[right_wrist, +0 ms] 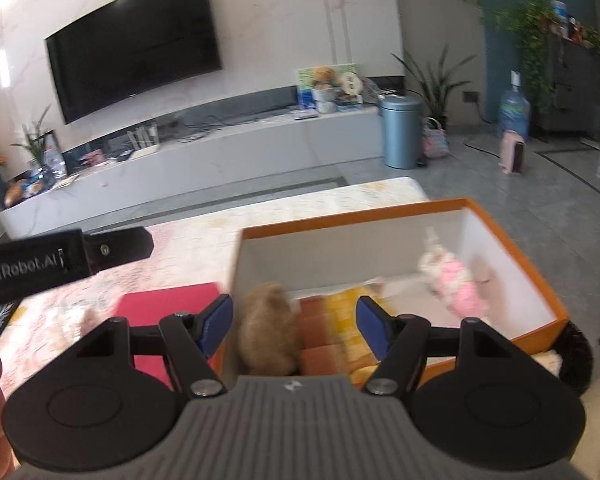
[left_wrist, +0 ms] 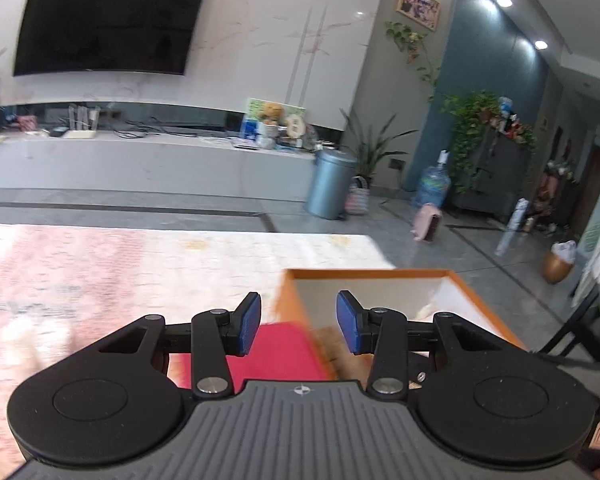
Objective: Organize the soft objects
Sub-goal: 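Move both tools back over the clear bag and orange crochet strawberry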
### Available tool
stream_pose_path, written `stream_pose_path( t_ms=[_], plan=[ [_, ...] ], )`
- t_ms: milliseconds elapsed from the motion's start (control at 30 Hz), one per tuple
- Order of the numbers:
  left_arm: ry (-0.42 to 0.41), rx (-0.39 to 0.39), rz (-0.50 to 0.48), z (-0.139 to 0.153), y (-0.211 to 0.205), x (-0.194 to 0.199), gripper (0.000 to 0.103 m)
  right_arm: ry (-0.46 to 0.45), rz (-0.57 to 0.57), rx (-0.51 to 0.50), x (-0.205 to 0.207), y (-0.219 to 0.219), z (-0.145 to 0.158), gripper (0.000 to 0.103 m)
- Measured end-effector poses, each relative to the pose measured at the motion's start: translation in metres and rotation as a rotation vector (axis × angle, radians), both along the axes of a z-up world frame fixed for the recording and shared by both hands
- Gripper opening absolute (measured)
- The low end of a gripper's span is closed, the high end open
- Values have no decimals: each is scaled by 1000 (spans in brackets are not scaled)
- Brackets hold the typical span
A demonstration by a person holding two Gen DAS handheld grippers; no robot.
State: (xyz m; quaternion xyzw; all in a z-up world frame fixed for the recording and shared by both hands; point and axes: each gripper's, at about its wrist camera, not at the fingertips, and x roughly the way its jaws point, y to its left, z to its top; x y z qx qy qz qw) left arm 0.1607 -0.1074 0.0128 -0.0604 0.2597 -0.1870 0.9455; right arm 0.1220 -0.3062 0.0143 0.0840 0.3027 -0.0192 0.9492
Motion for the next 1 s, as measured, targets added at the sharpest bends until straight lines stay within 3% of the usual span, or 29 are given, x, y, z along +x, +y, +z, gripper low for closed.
stream_pose_path(
  t_ms=[300,467,733,1000],
  plan=[
    [46,72,121,-20,63,-20,48,-20,111,22,-11,77,-15,68],
    [83,61,172,-35,108,-24,48,-4,188,21,-8,117,-25,68],
    [95,57,195,-55,164,-25,48,24,297,-15,7,170,-40,68],
    [104,63,205,-72,193,-8,48,55,364,-72,34,205,-54,65]
  ],
)
